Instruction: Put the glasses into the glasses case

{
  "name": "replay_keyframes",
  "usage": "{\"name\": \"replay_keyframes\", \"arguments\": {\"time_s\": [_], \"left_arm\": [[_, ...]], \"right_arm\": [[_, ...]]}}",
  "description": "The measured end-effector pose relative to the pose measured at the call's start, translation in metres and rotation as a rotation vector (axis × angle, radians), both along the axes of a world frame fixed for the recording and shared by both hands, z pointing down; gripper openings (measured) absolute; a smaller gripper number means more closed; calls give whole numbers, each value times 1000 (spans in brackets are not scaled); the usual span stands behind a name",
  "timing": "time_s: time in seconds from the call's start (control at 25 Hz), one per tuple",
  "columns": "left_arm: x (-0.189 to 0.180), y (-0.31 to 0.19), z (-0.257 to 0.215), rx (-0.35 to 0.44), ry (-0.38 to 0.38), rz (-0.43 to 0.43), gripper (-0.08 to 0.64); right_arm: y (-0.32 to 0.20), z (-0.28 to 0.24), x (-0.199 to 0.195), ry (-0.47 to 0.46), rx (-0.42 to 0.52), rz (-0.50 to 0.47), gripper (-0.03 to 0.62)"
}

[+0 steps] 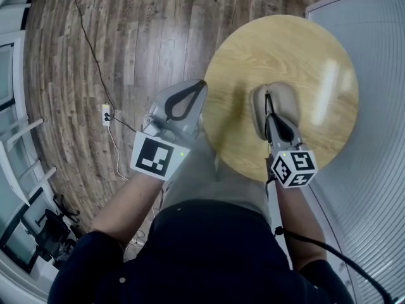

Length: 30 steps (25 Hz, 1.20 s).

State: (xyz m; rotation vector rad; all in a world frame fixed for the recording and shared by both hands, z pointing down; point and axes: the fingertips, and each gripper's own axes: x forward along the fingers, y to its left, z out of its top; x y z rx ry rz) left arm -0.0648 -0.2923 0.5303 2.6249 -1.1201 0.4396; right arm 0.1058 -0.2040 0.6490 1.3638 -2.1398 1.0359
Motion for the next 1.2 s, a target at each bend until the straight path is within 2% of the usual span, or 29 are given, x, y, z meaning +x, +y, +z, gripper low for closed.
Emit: {"name": "replay_keyframes", "arguments": {"time_s": [0.24, 0.56, 1.2], "left_arm": [[-9, -3, 6, 4, -7, -35, 0], [-16, 0, 7, 12, -3, -51, 0], [-25, 6, -4, 35, -11, -66, 0]], "right_arm": [[2, 11, 0, 54, -31, -31, 25], [0, 19, -14, 174, -22, -137, 25], [5, 26, -23, 225, -87, -159, 28]]}}
